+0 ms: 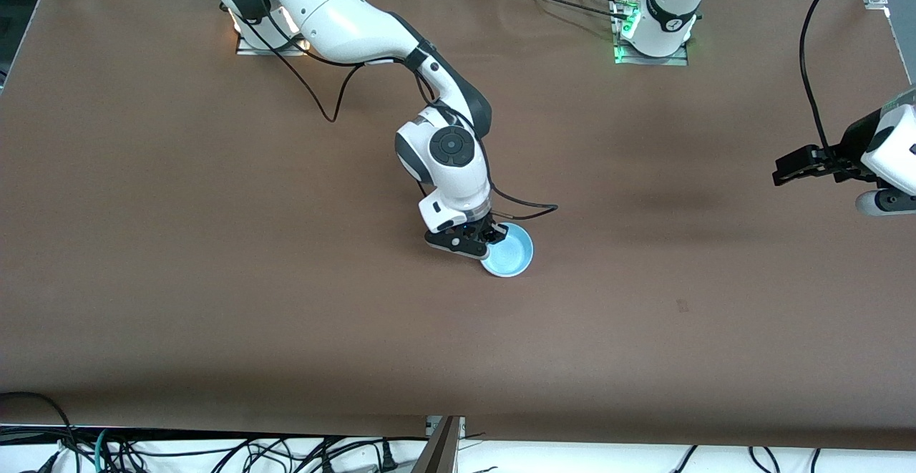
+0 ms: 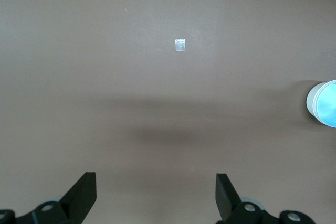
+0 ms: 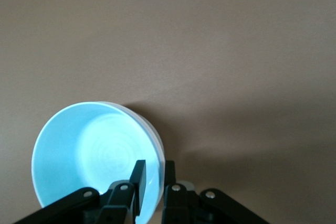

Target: Stack pink and blue bowls on white bowl

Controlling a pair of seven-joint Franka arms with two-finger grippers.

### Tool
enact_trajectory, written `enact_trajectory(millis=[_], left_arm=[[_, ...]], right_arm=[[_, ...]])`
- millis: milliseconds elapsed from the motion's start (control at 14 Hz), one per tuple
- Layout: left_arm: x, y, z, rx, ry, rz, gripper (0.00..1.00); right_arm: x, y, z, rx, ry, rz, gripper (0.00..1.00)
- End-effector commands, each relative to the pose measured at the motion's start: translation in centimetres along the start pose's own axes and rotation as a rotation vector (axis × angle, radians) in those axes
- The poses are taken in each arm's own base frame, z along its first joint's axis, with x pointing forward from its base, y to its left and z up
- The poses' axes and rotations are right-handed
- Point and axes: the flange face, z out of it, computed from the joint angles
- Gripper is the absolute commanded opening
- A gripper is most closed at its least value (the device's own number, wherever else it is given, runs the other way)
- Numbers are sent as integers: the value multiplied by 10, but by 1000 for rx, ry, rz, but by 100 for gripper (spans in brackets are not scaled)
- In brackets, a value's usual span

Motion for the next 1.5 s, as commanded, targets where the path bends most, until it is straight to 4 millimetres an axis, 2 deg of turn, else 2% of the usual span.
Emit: enact_trajectory(millis=[0, 143, 429, 643, 857, 1000, 1143, 1214, 1286, 1429], left_arm=[[2, 0, -5, 14, 0, 18, 100], [2, 0, -5, 14, -1, 16, 100], [2, 0, -5, 14, -1, 16, 100], [2, 0, -5, 14, -1, 16, 100], [2, 0, -5, 14, -1, 18, 100], [2, 0, -5, 14, -1, 16, 100], [2, 0, -5, 14, -1, 17, 100], [2, 0, -5, 14, -1, 18, 100], [2, 0, -5, 14, -1, 16, 100], [2, 0, -5, 14, 0, 16, 100]], right_arm=[[32, 2, -38, -32, -11, -8, 21], [59, 12, -76, -50, -37, -25, 21], [110, 46, -175, -59, -92, -13, 21], [145, 91, -255, -91, -118, -59, 21], [157, 137, -336, -153, -148, -138, 22], [170, 175, -376, -178, -180, -186, 40], [189, 223, -416, -180, -199, -185, 80], [196, 243, -431, -178, -200, -157, 89], [205, 268, -455, -175, -181, -122, 98], [220, 309, -481, -158, -171, -110, 99]])
